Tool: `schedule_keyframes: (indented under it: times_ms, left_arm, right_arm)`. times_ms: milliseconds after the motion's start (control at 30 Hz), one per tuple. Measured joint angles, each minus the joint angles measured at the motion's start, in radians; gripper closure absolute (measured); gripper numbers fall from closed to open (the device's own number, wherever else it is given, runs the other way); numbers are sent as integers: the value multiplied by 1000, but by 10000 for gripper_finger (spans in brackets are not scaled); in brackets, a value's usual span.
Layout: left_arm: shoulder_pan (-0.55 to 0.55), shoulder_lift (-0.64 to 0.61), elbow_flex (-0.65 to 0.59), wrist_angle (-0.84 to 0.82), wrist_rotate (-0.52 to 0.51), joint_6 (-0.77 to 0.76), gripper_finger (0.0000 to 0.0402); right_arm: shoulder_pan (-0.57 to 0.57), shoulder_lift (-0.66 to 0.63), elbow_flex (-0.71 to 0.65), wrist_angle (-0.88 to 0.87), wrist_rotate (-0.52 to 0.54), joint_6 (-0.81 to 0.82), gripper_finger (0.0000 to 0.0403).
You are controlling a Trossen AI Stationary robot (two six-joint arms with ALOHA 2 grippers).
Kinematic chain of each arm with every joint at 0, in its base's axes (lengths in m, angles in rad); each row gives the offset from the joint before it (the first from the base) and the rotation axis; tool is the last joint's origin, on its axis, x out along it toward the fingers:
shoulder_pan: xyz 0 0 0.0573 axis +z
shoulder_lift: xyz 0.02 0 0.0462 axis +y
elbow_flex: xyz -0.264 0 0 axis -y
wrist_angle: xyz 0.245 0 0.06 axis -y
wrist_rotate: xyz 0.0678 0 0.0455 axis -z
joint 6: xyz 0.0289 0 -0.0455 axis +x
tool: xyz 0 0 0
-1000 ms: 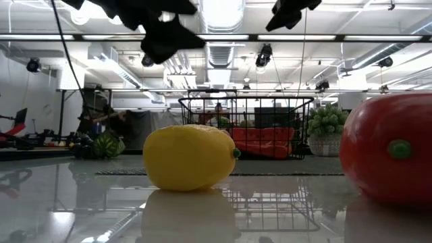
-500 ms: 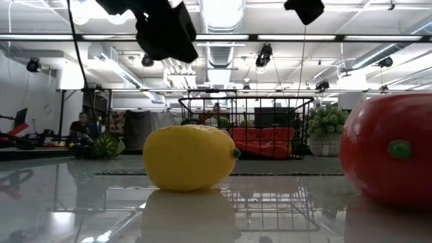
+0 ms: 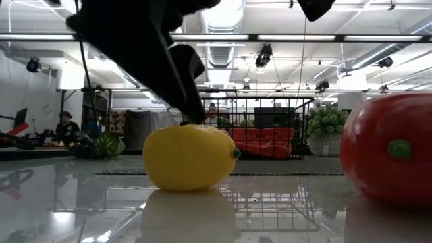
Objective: Build produce basket
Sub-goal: Put the lemon into the wire basket
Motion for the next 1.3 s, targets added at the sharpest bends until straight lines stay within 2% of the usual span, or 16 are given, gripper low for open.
schedule_keyframes:
  times_ms: [400, 633, 933, 1033, 1300]
  left_arm:
    - [-2, 8, -20, 34, -28, 0, 169]
    - [-2, 8, -90, 157, -21, -25, 169]
    - [-4, 8, -114, 180, -19, -52, 172]
    - [-3, 9, -117, 179, -19, -48, 192]
    - [-3, 8, -126, 184, -12, -51, 279]
  right_arm:
    - [4, 19, 0, 7, 12, -1, 204]
    - [4, 19, 0, 7, 26, -1, 204]
    - [4, 19, 0, 8, 26, -11, 204]
    - [4, 19, 0, 8, 26, -10, 204]
    - [4, 19, 0, 8, 34, -11, 204]
